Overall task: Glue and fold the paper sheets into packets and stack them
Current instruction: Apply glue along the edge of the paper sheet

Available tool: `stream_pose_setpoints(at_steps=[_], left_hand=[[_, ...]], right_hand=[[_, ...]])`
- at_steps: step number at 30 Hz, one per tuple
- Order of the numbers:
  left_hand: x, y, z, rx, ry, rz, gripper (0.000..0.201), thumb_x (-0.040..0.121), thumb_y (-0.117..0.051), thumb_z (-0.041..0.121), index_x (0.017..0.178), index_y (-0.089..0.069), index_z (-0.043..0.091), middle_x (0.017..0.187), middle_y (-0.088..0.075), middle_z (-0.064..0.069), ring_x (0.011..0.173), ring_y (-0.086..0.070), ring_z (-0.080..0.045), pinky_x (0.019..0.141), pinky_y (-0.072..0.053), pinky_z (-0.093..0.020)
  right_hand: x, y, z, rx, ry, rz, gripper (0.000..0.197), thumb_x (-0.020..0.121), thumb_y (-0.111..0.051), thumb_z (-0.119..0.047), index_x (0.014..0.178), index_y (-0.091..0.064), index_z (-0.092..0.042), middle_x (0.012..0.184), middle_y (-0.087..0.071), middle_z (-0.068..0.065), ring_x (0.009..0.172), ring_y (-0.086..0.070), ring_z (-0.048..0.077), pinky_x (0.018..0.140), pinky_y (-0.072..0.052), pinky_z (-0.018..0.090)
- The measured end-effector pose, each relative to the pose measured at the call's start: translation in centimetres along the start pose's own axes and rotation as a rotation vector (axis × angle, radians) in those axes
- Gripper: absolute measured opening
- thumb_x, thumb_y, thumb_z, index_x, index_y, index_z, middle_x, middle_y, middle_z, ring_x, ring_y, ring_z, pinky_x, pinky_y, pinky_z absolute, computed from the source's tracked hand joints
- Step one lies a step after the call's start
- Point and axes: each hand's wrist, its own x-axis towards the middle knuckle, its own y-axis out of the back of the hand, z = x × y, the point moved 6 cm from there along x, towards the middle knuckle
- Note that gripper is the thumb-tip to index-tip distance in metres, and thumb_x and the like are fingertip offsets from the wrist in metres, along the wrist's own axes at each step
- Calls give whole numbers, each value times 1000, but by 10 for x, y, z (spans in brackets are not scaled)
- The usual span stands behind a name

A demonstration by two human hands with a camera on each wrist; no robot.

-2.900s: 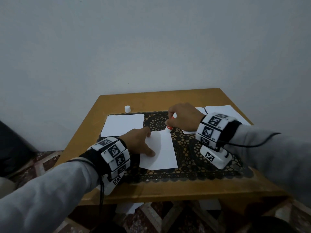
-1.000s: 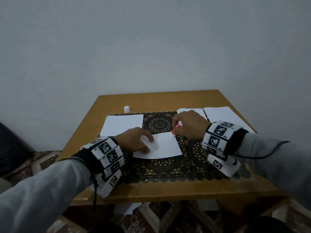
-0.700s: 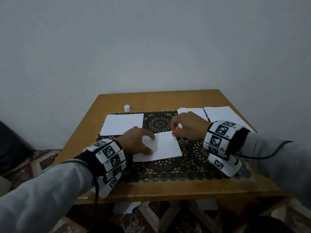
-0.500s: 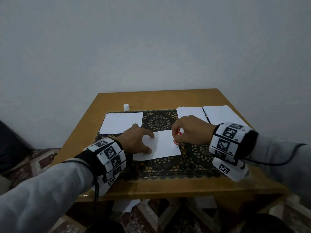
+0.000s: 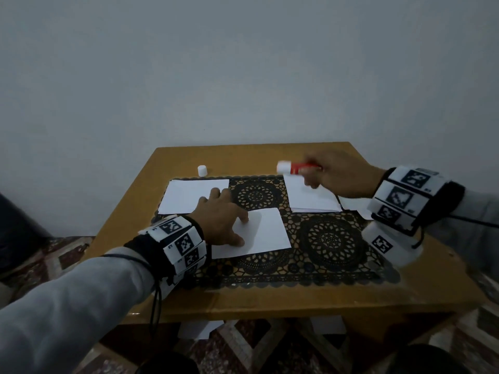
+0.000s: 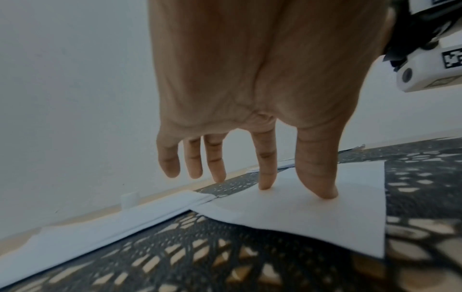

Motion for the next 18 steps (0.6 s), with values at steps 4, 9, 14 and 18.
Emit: stream_pose_setpoints(at_steps=[4,9,14,18], left_hand=[[0,1,4,30,-44,-3,53,78,-67,53,125,-53,36,123,-38,-5,117,-31,-27,96,-35,-42],[2,1,6,28,-93,-28,53,80,-67,50,127,-54,31,124,-40,-5,115,-32,-25,93,-37,-38],[7,-2,8,38,-152,-59,52,83,-65,46,129,-53,25,124,-43,-4,116,-34,-23,97,-40,-38],[10,-4,8,30,-188,-76,50,85,-65,42,128,-53,21,122,-45,-5,114,-38,-22,96,-42,-39]], right_hand=[[28,-14,18,211,-117,105,24,99,-49,-33,110,-44,-12,97,-63,1,89,-63,17,77,-50,34],[81,-28,29,146,-150,241,30,84,-71,-33,104,-59,-13,94,-61,1,86,-56,20,75,-43,31],[136,-41,34,-12,-281,176,34,72,-80,-24,98,-67,-6,99,-69,9,83,-62,24,70,-49,31],[162,-49,38,1,-316,150,39,61,-85,-18,93,-70,-3,88,-70,8,65,-54,17,53,-39,22]])
